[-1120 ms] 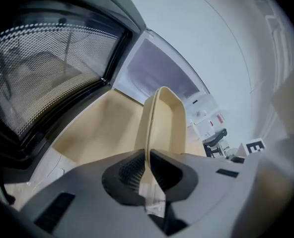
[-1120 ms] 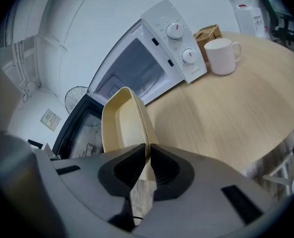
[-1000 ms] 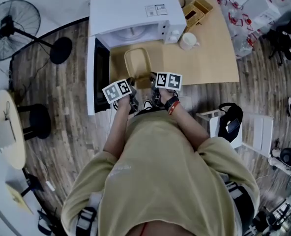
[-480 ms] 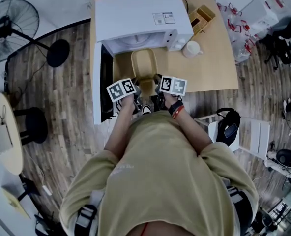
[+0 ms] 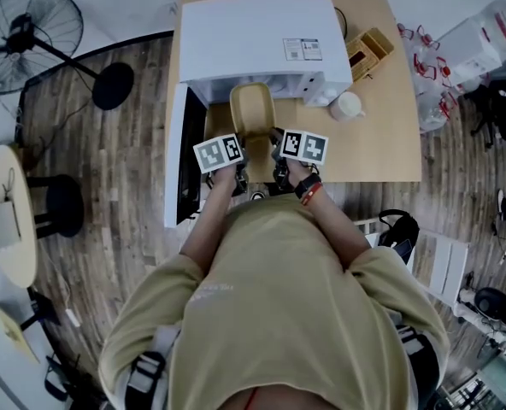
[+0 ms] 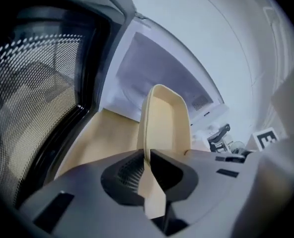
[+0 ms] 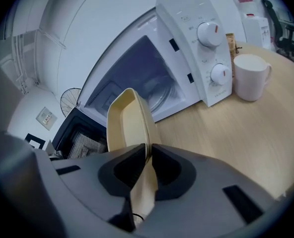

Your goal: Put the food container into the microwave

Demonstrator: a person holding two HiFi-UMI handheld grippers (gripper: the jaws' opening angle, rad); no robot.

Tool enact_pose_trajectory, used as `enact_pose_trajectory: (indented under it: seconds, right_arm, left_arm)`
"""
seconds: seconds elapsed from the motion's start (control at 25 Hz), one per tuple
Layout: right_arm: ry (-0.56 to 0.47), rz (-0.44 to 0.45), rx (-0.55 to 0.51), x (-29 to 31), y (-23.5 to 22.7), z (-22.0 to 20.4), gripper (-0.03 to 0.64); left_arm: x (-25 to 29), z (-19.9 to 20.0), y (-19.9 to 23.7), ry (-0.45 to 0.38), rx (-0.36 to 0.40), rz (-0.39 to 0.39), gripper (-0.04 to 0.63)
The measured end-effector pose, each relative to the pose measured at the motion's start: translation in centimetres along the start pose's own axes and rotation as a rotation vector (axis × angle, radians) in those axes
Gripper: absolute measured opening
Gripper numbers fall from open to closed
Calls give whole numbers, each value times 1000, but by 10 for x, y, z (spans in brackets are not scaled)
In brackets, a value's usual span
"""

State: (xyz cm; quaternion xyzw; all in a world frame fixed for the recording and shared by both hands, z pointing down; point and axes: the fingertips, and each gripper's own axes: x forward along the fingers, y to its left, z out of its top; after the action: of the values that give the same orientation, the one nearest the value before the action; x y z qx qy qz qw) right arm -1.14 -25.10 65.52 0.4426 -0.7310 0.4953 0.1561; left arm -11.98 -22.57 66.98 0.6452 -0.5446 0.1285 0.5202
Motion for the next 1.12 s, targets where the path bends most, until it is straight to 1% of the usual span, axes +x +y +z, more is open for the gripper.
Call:
enact_pose_trajectory:
  seconds: [0.04,0.12,0.32,0.44,0.52,0.6,0.72,0.92,1.12]
  right_arm:
    - [4,6,-3,3,2,4,49]
    - [9,15,-3,8,6,11,49]
    - [18,30,11,17,7,27,51]
    - [11,28,18,21,6,35,51]
    - [-2,38,46,24,5,42,50]
    - [-14,53,69,26,5,48,49]
    - [-26,67,72,30,5,56,51]
    - [-38,88,89,37,3,69,51]
    - [-50,106,106,48,4,82,52]
  left_arm:
    - [2,3,1,4,14,17,52]
    - [4,10,3,2,12,32,52]
    - [8,29,0,-24,-9,25,52]
    - [12,39,-3,-30,-26,-4,52]
    - [14,45,-5,-40,-40,-22,51]
    - [16,52,-6,-49,-44,-23,51]
    - [20,61,-7,-59,-54,-32,52]
    - [28,76,-10,-81,-113,-101,52]
    - [38,89,-6,-94,-122,-101,52]
